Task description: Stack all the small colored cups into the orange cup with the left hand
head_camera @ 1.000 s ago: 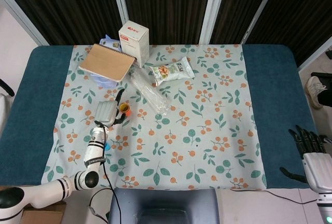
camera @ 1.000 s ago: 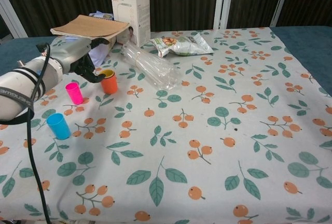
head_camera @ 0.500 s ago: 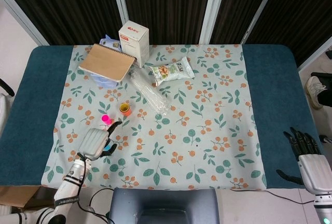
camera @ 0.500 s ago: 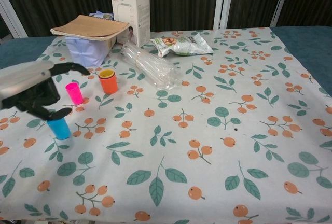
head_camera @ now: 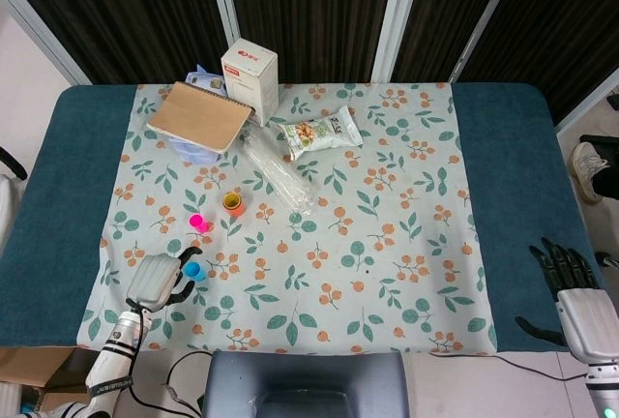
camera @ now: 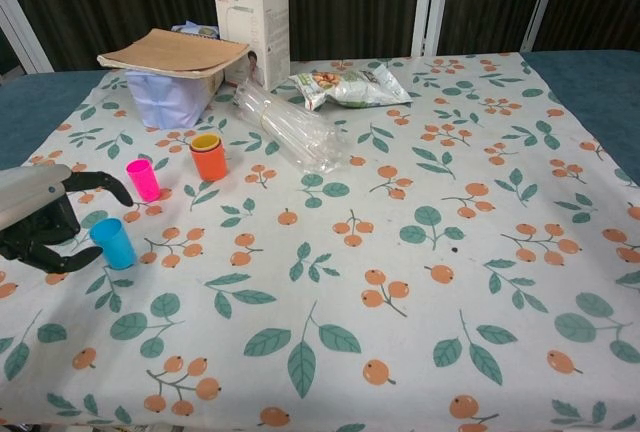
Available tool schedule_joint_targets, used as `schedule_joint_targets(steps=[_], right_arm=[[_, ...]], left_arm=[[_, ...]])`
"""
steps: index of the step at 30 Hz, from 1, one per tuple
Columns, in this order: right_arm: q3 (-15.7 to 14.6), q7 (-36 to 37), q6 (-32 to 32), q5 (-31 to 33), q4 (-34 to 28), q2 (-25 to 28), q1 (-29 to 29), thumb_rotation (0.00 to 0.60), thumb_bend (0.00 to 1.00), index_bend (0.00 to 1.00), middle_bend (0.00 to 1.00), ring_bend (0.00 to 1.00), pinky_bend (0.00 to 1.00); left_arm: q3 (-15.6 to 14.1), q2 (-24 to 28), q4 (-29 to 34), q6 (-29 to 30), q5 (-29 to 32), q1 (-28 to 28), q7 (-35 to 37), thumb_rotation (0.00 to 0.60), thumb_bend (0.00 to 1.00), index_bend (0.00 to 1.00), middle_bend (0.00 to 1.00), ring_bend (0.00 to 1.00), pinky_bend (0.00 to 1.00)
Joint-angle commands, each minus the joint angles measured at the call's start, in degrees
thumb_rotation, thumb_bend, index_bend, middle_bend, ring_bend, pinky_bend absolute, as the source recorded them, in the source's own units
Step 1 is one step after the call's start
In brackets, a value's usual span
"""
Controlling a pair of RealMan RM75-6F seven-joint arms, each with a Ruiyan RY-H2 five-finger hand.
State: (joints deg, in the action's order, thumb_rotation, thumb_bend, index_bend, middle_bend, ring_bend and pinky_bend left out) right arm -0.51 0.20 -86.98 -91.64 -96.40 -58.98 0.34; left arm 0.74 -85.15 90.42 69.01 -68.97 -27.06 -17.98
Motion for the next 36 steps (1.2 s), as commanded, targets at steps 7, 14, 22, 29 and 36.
schedule_joint_targets(steps=[7, 14, 22, 29, 36], right_arm=[[0.0, -0.2, 0.1, 0.0, 0.0, 0.0, 0.0, 0.600, 0.20, 0.00, 0.00, 0.00, 0.00], [-0.1, -0.3, 0.1, 0.0, 0.0, -0.1, 0.0, 0.600, 0.20, 0.00, 0.00, 0.00, 0.00], [0.0, -0.5, 0.1, 0.0, -0.1, -0.1, 0.0, 0.600, 0.20, 0.00, 0.00, 0.00, 0.00], [-0.1, -1.0, 0.4, 0.0, -0.1, -0.3, 0.2, 0.600, 0.20, 0.00, 0.00, 0.00, 0.00], [0.1, -0.6, 0.4, 0.5, -0.1, -0.2, 0.2, 0.600, 0.20, 0.00, 0.00, 0.00, 0.00]], left_arm=[[0.7, -1.5, -2.1, -1.8, 0.0, 0.4, 1.2, 0.600, 0.36, 0.34, 1.00, 1.00, 1.00], [1.8, -2.5, -4.2, -2.3, 0.0, 0.5, 1.7, 0.600, 0.36, 0.43, 1.00, 1.00, 1.00], [3.1, -2.6, -4.8, -2.8, 0.0, 0.4, 2.0, 0.600, 0.36, 0.51, 1.00, 1.00, 1.00], [8.5, -1.1, 0.5, -2.4, 0.4, -2.6, 0.1, 0.600, 0.36, 0.53, 1.00, 1.00, 1.00], [18.2, -4.7, 0.1, -4.3, 8.0, -10.3, -6.6, 0.600, 0.36, 0.52, 1.00, 1.00, 1.00]])
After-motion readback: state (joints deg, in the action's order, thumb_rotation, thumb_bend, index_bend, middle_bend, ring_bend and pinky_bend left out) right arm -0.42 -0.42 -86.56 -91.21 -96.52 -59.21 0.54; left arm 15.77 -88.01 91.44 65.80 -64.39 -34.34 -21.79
